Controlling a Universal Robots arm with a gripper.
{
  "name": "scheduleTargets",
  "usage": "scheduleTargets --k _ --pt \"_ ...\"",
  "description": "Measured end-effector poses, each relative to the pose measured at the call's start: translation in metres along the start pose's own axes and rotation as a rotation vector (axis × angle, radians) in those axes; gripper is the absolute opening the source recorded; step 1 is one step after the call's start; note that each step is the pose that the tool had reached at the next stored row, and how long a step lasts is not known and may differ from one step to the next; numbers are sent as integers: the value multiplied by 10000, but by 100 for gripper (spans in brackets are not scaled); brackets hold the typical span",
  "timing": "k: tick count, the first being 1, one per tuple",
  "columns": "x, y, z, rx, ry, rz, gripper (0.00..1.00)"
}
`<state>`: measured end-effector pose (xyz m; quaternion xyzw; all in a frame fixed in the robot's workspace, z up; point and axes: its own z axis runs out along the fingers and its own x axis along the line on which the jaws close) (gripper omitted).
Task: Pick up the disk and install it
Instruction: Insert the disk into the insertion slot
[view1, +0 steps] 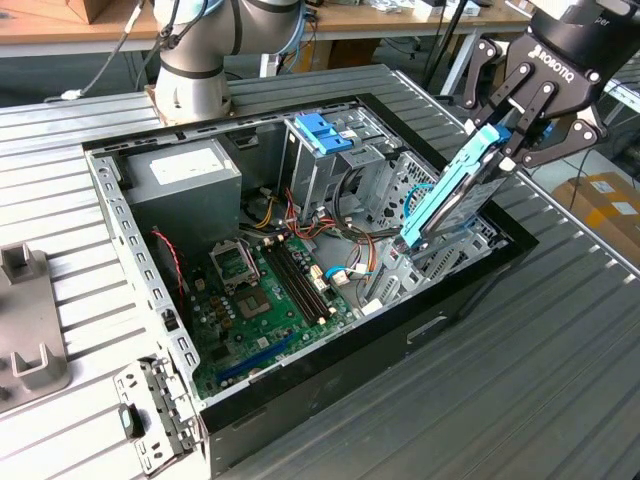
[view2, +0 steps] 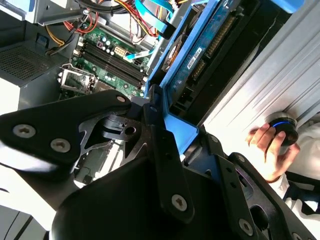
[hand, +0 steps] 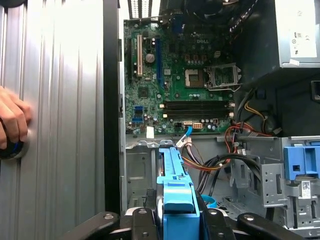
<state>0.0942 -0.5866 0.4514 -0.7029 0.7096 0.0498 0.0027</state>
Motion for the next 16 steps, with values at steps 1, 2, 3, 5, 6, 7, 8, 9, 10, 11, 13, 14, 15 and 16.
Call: scheduleTargets --k 1,2,3,5,6,7,8,9,10,11,13,14,15,16 --pt "1 -4 11 0 -1 0 37" --pt "2 -7 25 0 -1 2 37" --pt "2 -9 33 0 0 2 37" --pt "5 -14 72 0 -1 1 37" --pt "6 -16 93 -1 -2 0 37" --pt "7 -16 102 -1 -1 1 37" --pt "8 -17 112 -1 -1 1 37" --pt "9 -17 121 -1 0 1 37" --pt "9 -18 131 -1 0 1 37" --pt "11 -19 150 0 -1 1 37" --pt "14 -23 190 1 -3 0 37" --pt "14 -23 199 0 -2 0 37" --pt "15 -24 209 0 -2 0 37" --pt "16 -24 216 0 -2 0 37"
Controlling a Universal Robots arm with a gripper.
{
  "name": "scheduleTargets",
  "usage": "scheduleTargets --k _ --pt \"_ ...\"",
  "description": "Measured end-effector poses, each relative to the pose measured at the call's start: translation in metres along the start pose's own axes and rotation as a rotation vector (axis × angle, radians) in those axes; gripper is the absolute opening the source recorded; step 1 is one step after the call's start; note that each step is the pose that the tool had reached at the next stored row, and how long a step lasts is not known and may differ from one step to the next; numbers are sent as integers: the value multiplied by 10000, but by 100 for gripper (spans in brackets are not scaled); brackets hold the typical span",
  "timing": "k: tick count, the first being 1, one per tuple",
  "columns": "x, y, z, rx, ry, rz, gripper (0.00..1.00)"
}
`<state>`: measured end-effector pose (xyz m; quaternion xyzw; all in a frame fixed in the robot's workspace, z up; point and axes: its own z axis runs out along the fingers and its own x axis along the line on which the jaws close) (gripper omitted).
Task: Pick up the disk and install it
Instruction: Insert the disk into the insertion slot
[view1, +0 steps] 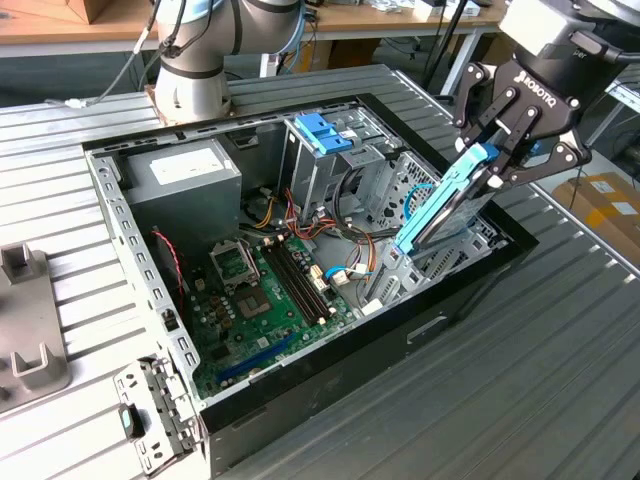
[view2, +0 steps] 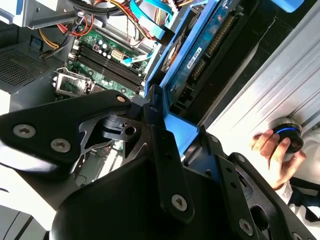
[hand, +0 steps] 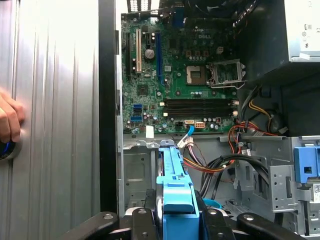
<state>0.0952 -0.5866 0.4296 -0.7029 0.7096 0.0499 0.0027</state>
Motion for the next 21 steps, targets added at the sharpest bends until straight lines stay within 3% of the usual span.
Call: scheduleTargets --k 7,12,14,21 --pt "4 -3 53 0 1 0 37" --pt "4 -4 54 2 1 0 37" --pt "4 -4 54 0 1 0 44" --pt "4 -4 54 1 1 0 44"
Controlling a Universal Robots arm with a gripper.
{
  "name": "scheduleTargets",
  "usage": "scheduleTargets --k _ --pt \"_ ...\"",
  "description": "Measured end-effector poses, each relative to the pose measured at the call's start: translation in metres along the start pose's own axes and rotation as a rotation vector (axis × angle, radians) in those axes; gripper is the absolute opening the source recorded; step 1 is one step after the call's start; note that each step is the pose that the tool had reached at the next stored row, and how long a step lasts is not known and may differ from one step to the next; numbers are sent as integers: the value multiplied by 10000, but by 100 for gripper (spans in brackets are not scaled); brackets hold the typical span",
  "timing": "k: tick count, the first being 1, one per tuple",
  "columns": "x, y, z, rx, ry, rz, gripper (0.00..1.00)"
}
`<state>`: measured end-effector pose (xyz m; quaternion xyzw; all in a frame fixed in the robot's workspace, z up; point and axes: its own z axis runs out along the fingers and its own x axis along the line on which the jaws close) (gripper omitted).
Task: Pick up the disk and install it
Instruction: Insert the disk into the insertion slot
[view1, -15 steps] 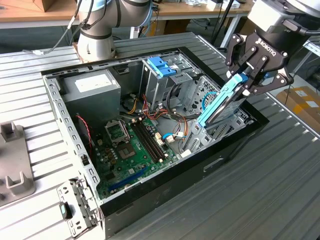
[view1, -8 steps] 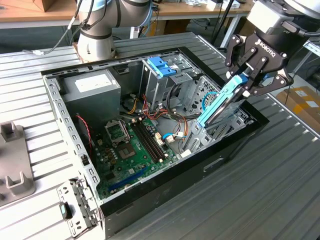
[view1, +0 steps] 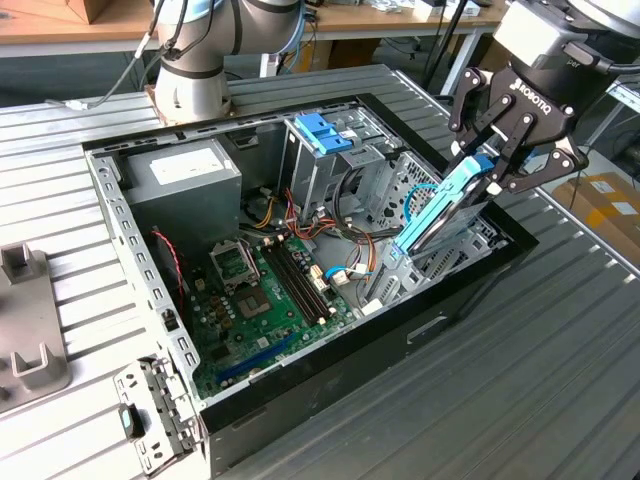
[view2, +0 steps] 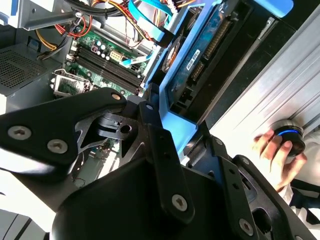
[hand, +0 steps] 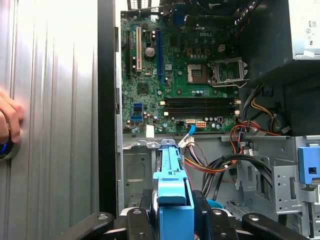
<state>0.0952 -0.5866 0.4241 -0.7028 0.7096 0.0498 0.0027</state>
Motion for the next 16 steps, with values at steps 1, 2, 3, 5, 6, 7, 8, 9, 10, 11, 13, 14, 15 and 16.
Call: scheduleTargets --k 1,2,3,5,6,7,8,9,10,11,13,14,15,16 --pt "0 0 0 0 0 0 44" --pt "0 0 0 0 -1 0 44" --pt "0 0 -1 0 -2 0 44" --pt "0 0 -6 0 -2 0 44" --pt "0 1 -10 0 -2 0 44" --pt "-1 1 -16 0 -2 0 44" --pt "-2 1 -23 0 -1 0 44" --pt "-2 2 -31 0 -1 0 44" --pt "-3 3 -42 0 -1 -1 44" --pt "-4 4 -57 0 -2 0 44" --pt "-6 6 -84 0 -6 0 44" --pt "-7 6 -91 0 -7 0 44" --pt "-7 7 -95 0 -8 0 44" --pt "-7 7 -101 0 -8 -1 44"
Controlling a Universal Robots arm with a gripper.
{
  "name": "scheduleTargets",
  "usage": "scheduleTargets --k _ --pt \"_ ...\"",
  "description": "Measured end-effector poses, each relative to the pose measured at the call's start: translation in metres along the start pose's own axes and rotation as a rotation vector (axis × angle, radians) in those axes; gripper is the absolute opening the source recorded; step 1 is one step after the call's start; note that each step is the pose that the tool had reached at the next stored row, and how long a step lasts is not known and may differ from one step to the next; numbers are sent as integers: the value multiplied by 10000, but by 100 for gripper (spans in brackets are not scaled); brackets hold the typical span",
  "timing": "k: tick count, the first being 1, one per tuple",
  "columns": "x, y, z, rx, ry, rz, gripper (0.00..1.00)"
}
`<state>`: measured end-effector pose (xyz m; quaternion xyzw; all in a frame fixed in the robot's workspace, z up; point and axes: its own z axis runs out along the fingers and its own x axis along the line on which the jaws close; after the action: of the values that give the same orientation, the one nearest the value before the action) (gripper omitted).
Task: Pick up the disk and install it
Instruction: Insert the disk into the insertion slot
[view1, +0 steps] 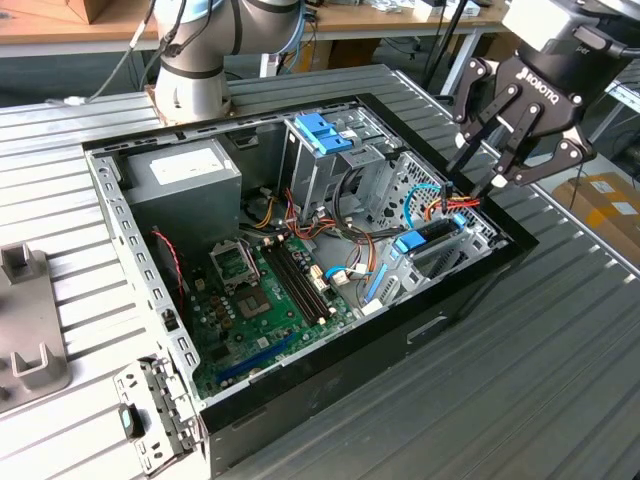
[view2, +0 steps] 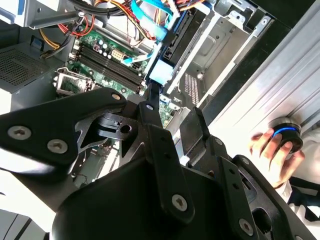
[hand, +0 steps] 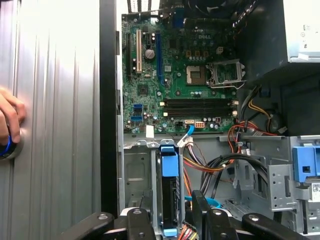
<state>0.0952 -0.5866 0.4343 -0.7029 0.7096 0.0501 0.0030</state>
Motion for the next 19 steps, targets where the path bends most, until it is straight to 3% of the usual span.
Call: scheduleTargets --k 7,9,11,12,13,16,19 --pt "-5 5 -69 -1 -29 -2 44" --pt "-5 4 -68 -8 -164 -10 44" --pt "-5 -7 -60 -39 -239 -13 43" --pt "-4 -37 -48 -96 -245 -8 30" --pt "-4 -72 -39 -149 -242 -3 30" --pt "-2 -175 -7 -281 -241 7 12" --pt "0 -312 25 -420 -240 20 10"
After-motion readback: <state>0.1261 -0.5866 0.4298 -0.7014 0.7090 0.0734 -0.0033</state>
